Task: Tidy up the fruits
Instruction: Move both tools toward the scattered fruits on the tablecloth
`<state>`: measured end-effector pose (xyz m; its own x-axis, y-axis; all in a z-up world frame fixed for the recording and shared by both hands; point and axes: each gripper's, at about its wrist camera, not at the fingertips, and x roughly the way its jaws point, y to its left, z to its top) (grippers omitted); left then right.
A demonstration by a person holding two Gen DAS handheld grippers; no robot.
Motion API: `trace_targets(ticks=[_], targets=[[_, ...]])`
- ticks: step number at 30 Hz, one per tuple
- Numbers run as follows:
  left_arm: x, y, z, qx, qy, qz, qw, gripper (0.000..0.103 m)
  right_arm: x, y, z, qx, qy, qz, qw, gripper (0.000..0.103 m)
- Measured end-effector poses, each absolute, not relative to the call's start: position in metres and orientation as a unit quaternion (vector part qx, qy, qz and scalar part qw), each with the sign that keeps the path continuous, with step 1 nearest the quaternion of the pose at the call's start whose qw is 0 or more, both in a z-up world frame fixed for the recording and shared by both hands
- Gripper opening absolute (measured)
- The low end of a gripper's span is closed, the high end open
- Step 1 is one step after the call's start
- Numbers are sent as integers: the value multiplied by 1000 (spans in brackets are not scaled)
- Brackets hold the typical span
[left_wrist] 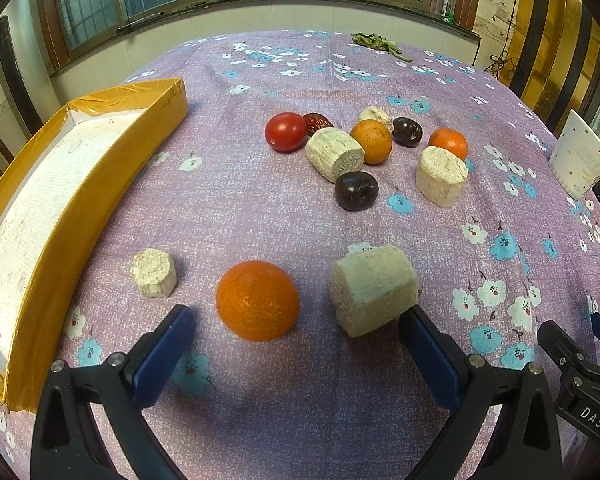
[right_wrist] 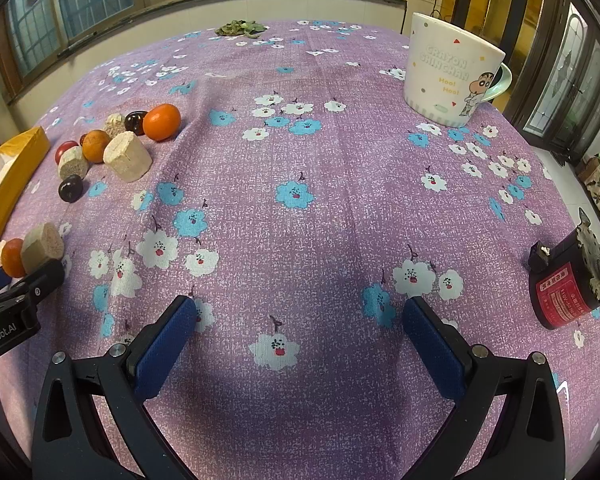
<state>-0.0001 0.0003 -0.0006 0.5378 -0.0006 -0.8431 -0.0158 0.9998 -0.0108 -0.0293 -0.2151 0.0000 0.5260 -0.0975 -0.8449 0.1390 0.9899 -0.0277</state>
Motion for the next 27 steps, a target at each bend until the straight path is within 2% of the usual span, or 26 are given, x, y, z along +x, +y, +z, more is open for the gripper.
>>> trace_targets(ticks=[20,27], targets=[[1,-1,-1,-10,481,6,877,103,-28,-215,1,26,482,-74,873,103],[-4,20,16,-14,461,-11,887,103,-33,-202,20,19,448,-92,889,103]])
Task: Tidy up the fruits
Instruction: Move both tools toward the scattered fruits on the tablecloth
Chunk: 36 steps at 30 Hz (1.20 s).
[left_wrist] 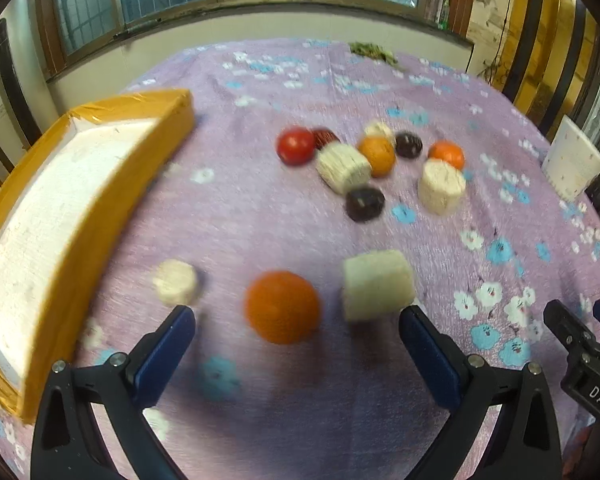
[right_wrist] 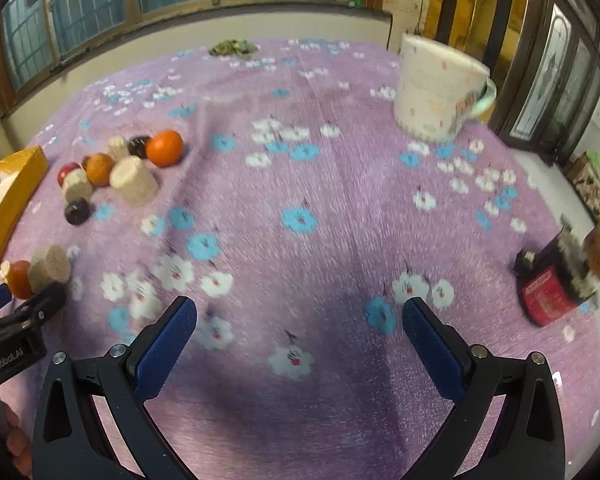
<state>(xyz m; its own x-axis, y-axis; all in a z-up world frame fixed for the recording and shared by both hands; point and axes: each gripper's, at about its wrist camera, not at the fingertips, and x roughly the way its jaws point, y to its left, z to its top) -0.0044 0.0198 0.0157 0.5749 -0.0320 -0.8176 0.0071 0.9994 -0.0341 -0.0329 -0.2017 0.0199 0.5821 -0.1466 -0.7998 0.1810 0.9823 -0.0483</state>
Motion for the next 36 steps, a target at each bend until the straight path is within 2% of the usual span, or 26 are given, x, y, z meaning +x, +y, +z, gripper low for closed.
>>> trace_targets(ticks=[7,14,36], targets=[[-13,65,57,-17,400,0,916,103,-34,-168,62,-2,403,-72,912,103],[-22,93,70,-28,370,4,929,103,-48,-135,87,-10,357,-57,932,103],[-38,92,79,-16,322,-34,946,103,-63,-109,95,-18,324,-63,944,103]])
